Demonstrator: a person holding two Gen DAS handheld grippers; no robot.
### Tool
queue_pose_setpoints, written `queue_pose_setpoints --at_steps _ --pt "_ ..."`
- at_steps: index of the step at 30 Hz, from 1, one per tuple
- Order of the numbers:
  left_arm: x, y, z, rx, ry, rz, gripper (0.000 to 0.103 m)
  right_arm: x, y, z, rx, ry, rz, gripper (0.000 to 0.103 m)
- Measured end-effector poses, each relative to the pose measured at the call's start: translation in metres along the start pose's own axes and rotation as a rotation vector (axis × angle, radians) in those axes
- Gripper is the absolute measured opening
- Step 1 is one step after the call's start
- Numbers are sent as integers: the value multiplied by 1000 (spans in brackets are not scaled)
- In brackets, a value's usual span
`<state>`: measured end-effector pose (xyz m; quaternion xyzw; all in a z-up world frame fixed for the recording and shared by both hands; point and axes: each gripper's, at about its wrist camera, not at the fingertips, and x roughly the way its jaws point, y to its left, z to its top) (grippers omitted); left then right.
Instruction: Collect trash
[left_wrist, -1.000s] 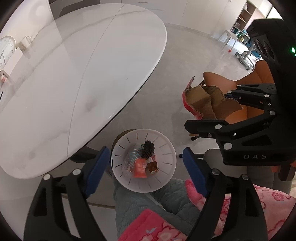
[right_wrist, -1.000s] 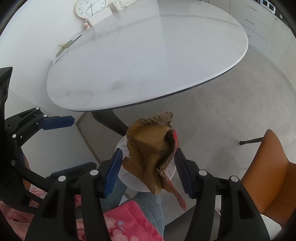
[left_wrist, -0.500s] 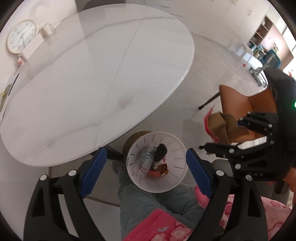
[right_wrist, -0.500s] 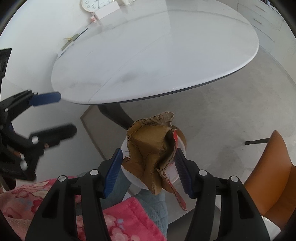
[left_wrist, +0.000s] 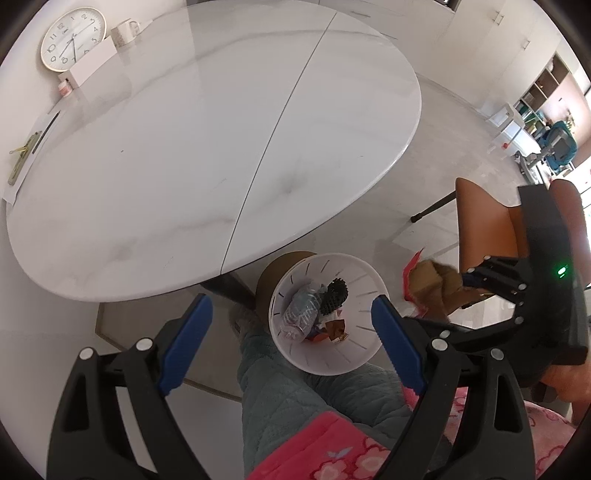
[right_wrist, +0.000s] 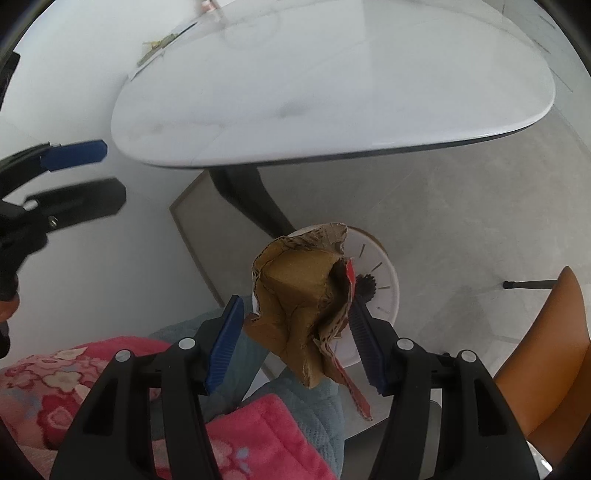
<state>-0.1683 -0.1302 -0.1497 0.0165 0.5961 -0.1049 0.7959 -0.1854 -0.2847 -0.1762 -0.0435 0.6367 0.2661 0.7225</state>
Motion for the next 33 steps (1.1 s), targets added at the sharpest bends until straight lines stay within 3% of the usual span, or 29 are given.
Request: queue_pose_setpoints --at_steps 4,8,21,29,33 --pt "0 2 -2 -7 -3 9 84 17 7 1 -26 55 -11 96" --pt "1 1 -2 -3 -1 42 84 22 8 -1 -31 79 -28 101" --pt "-8 10 19 -70 -40 85 88 -17 -11 20 27 11 -103 101" --pt "-50 31 61 -111 -175 154 89 -66 -6 79 -2 -137 -141 101" --pt "-79 47 84 -131 -255 194 95 -93 0 114 -28 -232 -126 101"
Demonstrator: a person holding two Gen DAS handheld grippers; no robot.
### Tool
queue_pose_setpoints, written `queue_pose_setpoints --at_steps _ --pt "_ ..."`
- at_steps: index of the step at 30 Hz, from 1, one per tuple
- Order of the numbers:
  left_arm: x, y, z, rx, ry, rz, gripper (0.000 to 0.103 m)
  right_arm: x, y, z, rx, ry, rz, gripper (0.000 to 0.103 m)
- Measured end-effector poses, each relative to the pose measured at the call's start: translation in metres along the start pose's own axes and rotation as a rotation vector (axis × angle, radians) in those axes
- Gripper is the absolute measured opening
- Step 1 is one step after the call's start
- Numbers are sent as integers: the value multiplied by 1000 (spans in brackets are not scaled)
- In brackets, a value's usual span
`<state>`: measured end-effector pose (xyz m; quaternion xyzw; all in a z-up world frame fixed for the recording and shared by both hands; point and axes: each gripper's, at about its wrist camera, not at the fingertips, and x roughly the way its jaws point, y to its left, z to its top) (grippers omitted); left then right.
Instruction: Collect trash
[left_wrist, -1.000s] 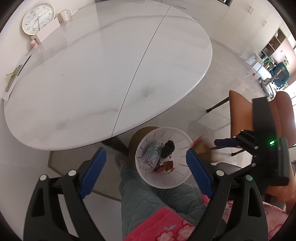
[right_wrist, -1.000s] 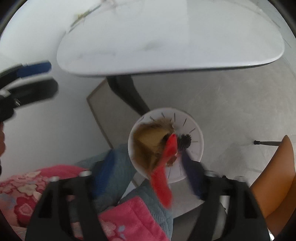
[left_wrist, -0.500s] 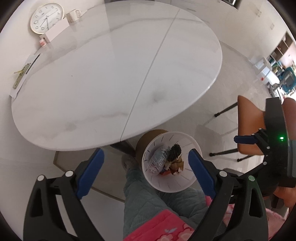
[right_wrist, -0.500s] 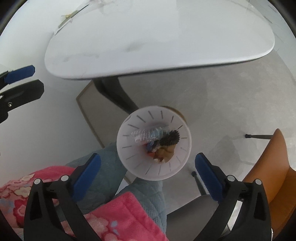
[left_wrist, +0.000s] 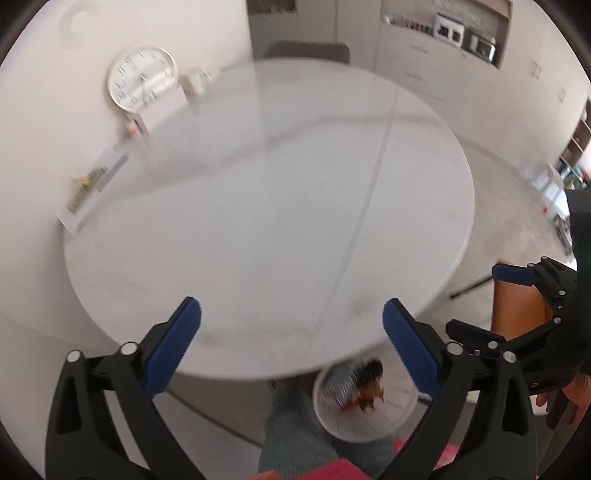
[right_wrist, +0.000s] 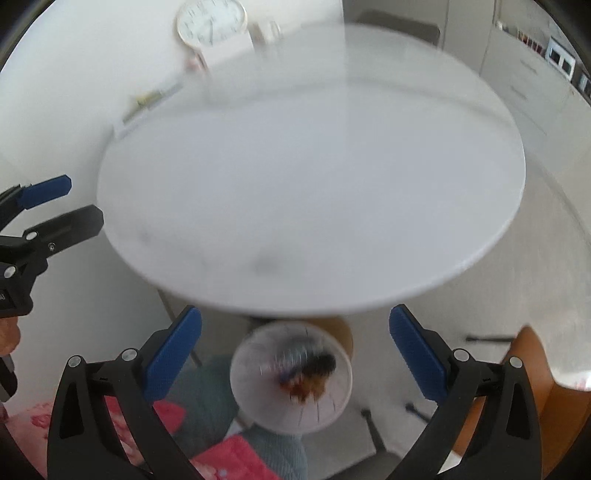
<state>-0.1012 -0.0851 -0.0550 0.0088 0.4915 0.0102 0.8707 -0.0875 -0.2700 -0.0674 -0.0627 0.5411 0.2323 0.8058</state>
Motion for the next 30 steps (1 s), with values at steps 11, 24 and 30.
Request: queue_pose_setpoints --at_steps 11,24,30 --pt "-47 52 74 -71 -170 65 95 -68 4 96 7 -251 -46 101" --pt "-109 70 142 -114 -380 135 95 -152 23 157 5 -516 -107 101" --pt "-127 67 139 -134 -423 169 95 -172 26 156 -18 -564 -113 101"
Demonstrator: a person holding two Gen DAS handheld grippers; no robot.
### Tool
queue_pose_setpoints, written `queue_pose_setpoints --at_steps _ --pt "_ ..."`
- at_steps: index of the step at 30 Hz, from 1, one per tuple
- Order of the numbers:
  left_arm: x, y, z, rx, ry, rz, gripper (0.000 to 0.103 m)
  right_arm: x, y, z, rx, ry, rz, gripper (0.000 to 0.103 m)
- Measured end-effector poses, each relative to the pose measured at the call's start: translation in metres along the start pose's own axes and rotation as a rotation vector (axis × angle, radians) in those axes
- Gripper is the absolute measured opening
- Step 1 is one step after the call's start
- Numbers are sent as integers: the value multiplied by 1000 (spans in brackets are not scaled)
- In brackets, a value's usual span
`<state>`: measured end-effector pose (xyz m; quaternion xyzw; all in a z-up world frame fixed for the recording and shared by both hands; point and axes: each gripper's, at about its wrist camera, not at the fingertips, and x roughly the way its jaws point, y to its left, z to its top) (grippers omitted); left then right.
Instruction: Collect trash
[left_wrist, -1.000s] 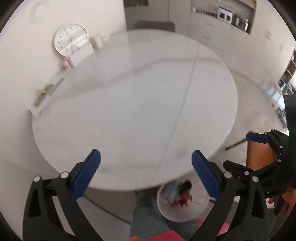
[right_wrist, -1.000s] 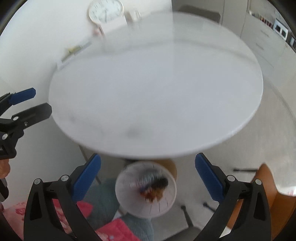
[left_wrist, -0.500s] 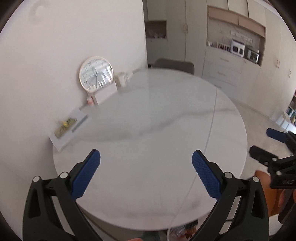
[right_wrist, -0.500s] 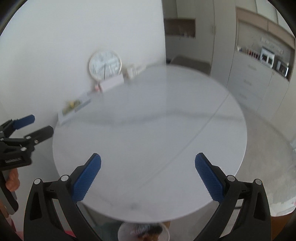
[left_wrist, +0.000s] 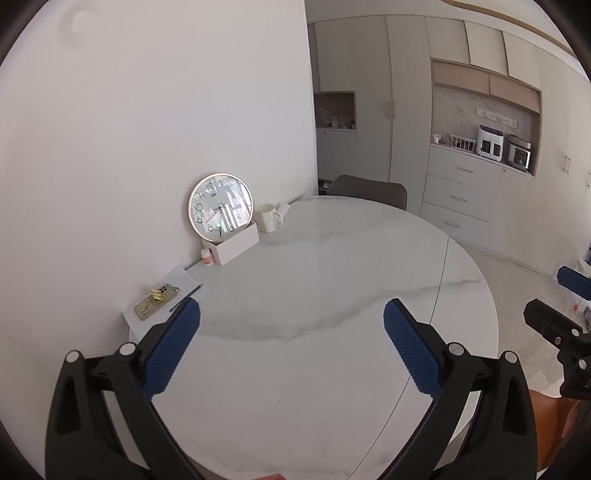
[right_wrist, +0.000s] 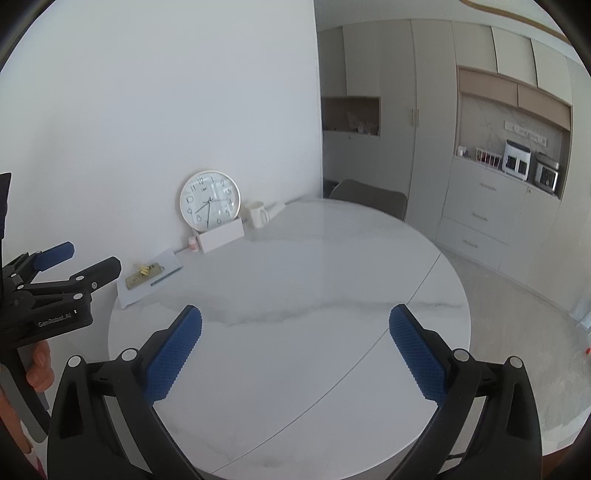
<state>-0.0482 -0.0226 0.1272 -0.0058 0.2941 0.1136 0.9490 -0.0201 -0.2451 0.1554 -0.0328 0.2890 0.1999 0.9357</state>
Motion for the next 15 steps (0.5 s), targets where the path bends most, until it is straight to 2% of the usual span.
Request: queue_pose_setpoints --at_steps 15 --pt "-37 -6 -13 -30 -23 23 95 -28 6 -7 -55 -45 22 101"
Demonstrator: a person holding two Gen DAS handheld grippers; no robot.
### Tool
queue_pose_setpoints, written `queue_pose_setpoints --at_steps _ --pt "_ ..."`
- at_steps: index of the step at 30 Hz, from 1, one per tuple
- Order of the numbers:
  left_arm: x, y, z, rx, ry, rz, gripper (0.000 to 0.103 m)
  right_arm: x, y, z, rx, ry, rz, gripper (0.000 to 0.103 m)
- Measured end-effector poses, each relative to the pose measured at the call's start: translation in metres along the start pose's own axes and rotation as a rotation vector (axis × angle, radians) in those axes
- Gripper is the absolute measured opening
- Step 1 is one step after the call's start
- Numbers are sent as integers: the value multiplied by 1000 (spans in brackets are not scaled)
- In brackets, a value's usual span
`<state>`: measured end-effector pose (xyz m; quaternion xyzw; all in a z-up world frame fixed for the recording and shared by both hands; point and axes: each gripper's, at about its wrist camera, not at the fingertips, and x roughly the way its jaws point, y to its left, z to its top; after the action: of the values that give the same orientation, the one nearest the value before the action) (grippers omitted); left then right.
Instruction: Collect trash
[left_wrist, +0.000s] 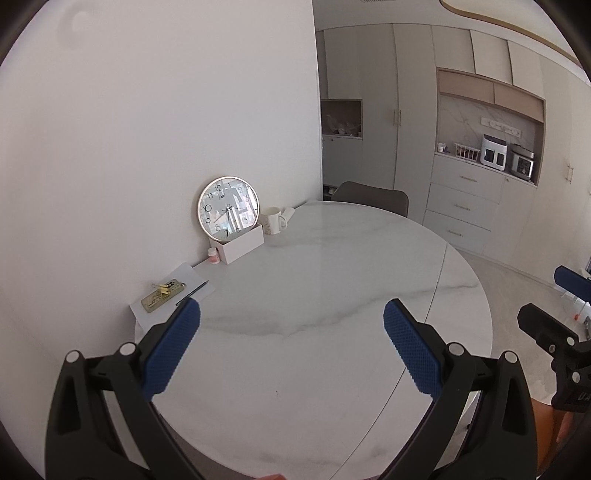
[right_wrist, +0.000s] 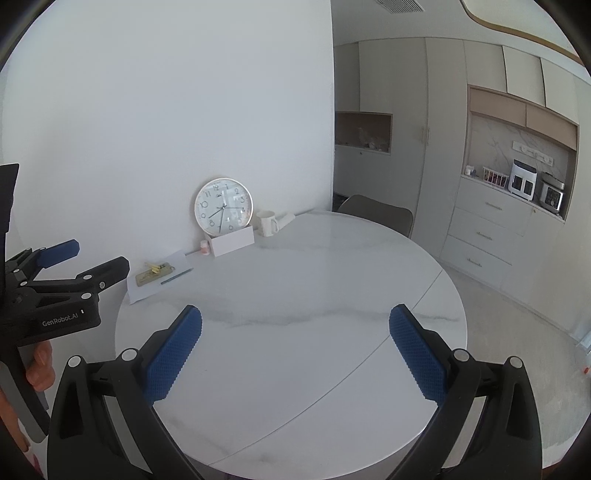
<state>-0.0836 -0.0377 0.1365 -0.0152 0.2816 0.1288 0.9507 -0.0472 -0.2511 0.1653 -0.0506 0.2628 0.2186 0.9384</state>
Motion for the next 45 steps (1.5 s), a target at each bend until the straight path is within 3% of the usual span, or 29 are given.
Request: queue_pose_setpoints --at_steps 45 --pt "2 2 -2 -1 8 -12 95 7 16 -9 14 25 1 101"
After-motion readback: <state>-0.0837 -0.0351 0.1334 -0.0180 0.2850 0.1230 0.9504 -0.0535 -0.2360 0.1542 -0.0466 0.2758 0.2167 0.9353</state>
